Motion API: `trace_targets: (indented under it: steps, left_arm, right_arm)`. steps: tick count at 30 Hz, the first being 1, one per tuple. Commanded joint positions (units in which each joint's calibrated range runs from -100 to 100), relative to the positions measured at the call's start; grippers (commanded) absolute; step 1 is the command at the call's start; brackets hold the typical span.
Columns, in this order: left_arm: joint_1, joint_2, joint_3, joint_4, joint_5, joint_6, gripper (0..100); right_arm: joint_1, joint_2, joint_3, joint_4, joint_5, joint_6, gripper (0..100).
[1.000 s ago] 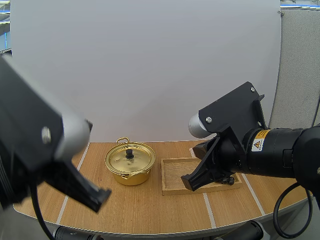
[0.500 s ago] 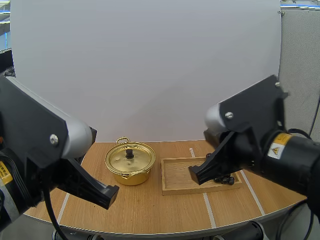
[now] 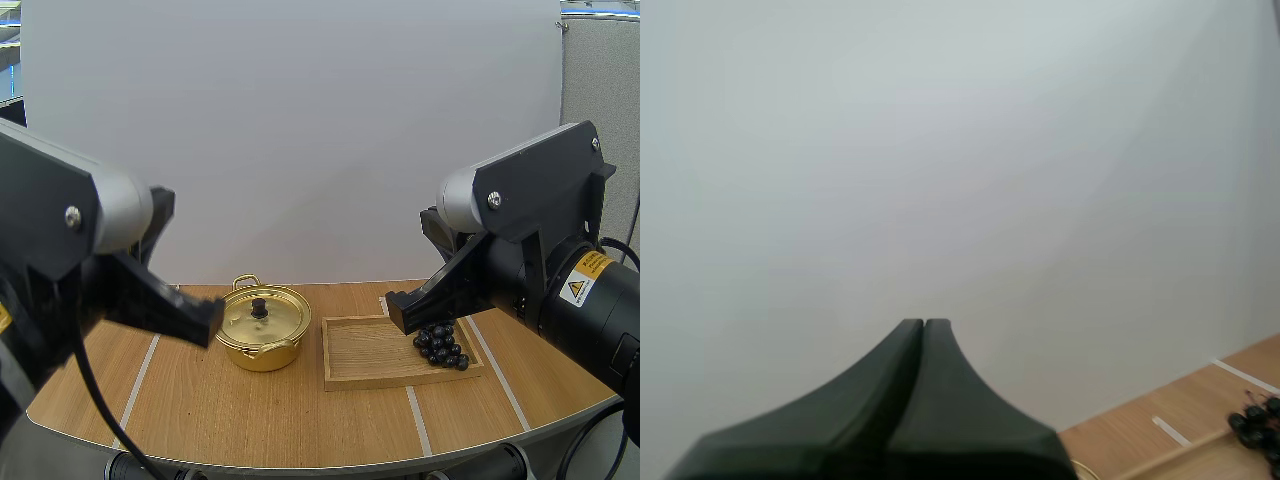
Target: Open the pot, put the pineapple inside, and close it
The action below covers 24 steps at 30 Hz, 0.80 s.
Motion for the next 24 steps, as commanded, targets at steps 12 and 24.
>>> trace_targets:
  steps: [12,24]
  left_arm:
    - [-0.18,-0.2,25.4,1.6,-38.9,-0.7,0]
    - [-0.18,-0.2,39.3,1.4,-40.2,-0.9,0]
  right_arm:
    - [-0.2,-0.4,23.6,-1.2,-33.1,0.0,0]
    - [-5.0,-0.4,37.2,5.2,-33.9,0.1,0]
